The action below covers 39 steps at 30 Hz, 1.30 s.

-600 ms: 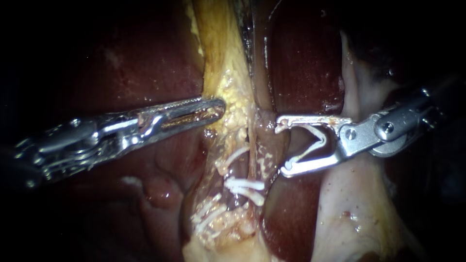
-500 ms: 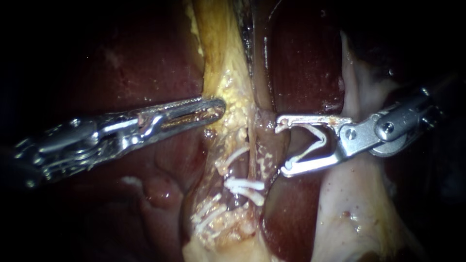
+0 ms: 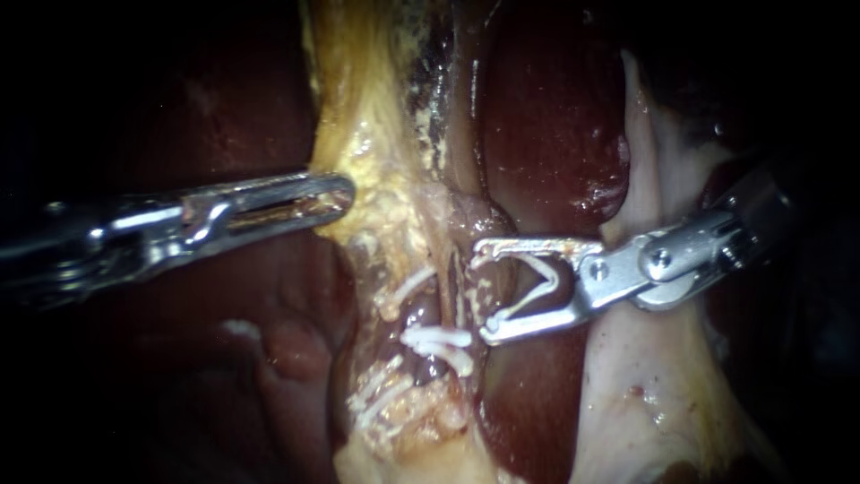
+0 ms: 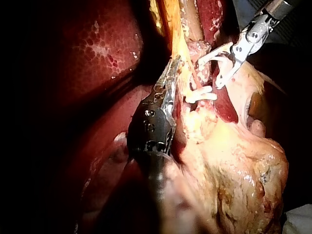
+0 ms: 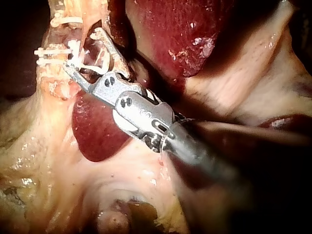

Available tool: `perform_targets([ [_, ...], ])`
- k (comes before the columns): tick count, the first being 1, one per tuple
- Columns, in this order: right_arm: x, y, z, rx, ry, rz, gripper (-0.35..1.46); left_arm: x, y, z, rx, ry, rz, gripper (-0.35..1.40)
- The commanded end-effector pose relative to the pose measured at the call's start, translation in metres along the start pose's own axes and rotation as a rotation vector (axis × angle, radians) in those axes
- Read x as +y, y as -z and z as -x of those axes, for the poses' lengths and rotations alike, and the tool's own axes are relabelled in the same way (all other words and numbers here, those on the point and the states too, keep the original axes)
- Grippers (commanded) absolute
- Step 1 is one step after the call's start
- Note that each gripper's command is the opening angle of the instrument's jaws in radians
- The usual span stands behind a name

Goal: Clipping third clip right tube

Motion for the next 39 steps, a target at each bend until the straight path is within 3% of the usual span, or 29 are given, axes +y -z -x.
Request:
perform_targets([
  [1, 0.0001, -0.0005, 0.0003, -0.003, -0.009, 0.001, 0.6, -0.0002, 0.0005, 0.0002, -0.008, -0.002, 0.002, -0.35],
  [7, 0.0005, -0.0032, 0.0018, -0.044, -0.059, -0.013, 0.59, -0.001, 0.0017, 0.0005, -0.025, -0.002, 0.01, -0.35],
  [13, 0.0005, -0.0058, 0.0021, -0.039, -0.083, -0.04, 0.58, -0.0013, 0.0019, 0.0004, -0.03, 0.001, 0.015, -0.35],
  [18, 0.0003, -0.0067, 0.0006, 0.046, -0.138, -0.073, 0.57, -0.0012, 0.0019, 0.0004, -0.03, 0.002, 0.017, -0.35],
  [25, 0.0004, -0.0061, -0.0026, 0.144, -0.234, -0.095, 0.53, -0.0011, 0.002, 0.0003, -0.031, 0.004, 0.019, -0.35],
  [31, 0.0005, -0.0053, -0.0041, 0.174, -0.313, -0.104, 0.51, -0.0008, 0.0021, 0.0004, -0.031, 0.005, 0.021, -0.35],
  [39, 0.0006, -0.0046, -0.0043, 0.171, -0.386, -0.113, 0.44, 0.0001, 0.0022, 0.0005, -0.032, 0.009, 0.024, -0.35],
])
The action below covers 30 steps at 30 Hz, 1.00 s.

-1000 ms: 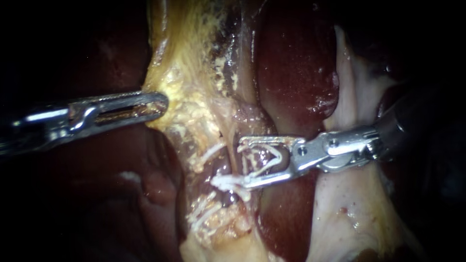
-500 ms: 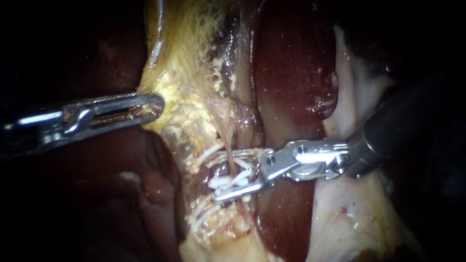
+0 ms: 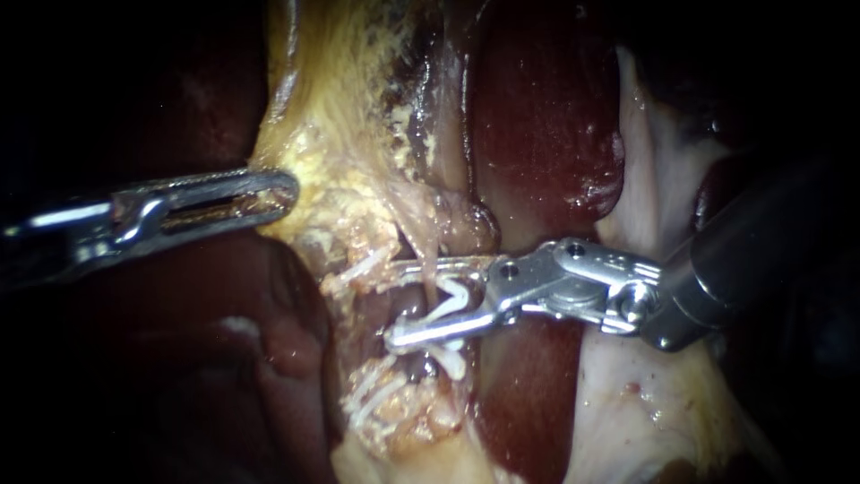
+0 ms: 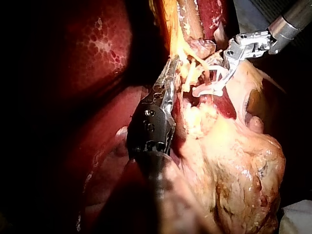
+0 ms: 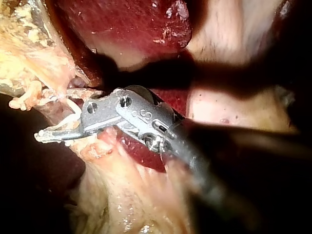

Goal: Clipping third clip right tube

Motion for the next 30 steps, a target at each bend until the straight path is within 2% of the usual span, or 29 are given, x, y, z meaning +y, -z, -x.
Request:
perform_targets([
  [1, 0.0, 0.0001, 0.0, -0.001, -0.01, -0.001, 0.43, 0.0001, 0.0, 0.0, 0.0, 0.001, 0.0, -0.35],
  [8, -0.0003, 0.0016, -0.0007, -0.002, -0.068, -0.01, 0.39, 0.0005, 0.0001, 0.0001, 0.0, 0.003, 0.001, -0.35],
  [14, -0.0004, 0.0011, -0.0008, -0.002, -0.116, -0.01, 0.31, 0.0005, 0.0, 0.0002, 0.0, 0.004, 0.002, -0.35],
  [16, -0.0005, 0.0012, -0.0008, -0.002, -0.151, -0.01, 0.11, 0.0005, 0.0, 0.0002, 0.0, 0.004, 0.003, -0.35],
  [17, -0.0005, 0.0013, -0.0008, -0.001, -0.193, -0.007, -0.16, 0.0005, 0.0, 0.0002, 0.0, 0.004, 0.003, -0.35],
  [18, -0.0005, 0.0016, -0.0008, 0.005, -0.246, 0.001, -0.35, 0.0005, 0.0, 0.0001, 0.0, 0.004, 0.003, -0.35],
  [23, 0.0001, 0.0026, -0.0008, -0.024, -0.259, 0.072, -0.35, 0.0005, 0.0001, 0.0001, -0.001, 0.004, 0.003, -0.35],
  [30, 0.0004, 0.0026, -0.0003, -0.029, -0.257, 0.076, -0.35, 0.0005, 0.0001, 0.0001, -0.001, 0.005, 0.004, -0.35],
])
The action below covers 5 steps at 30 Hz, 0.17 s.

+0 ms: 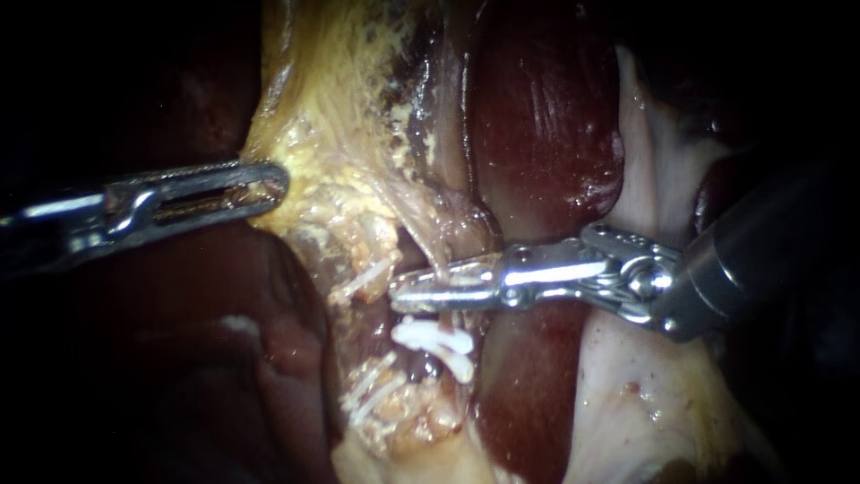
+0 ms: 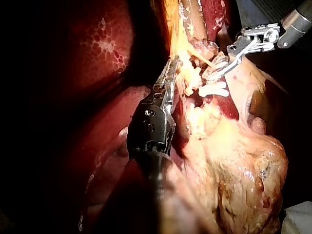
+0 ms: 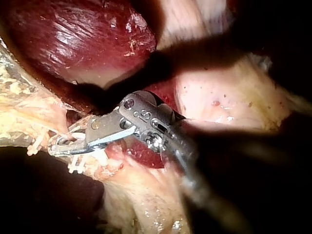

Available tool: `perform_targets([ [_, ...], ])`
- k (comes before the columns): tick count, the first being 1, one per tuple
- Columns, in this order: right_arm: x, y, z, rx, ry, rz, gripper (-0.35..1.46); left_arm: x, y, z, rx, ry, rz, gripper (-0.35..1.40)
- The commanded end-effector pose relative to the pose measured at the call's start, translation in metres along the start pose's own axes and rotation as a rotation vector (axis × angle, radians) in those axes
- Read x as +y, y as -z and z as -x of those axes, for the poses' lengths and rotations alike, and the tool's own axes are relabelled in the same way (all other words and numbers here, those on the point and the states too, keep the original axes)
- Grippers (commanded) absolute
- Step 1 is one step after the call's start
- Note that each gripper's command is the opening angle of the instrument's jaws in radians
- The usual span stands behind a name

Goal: Clipping third clip right tube

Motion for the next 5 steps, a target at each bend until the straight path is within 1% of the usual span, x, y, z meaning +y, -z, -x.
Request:
perform_targets([
  [1, -0.0001, -0.0002, 0.0001, 0.0, 0.0, -0.001, -0.35, 0.0, 0.0, 0.0, 0.0, 0.0, 0.0, -0.35],
  [5, -0.0002, -0.0002, 0.0001, 0.0, 0.0, -0.001, -0.35, 0.0, 0.0001, 0.0001, 0.0, 0.0, 0.0, -0.35],
])
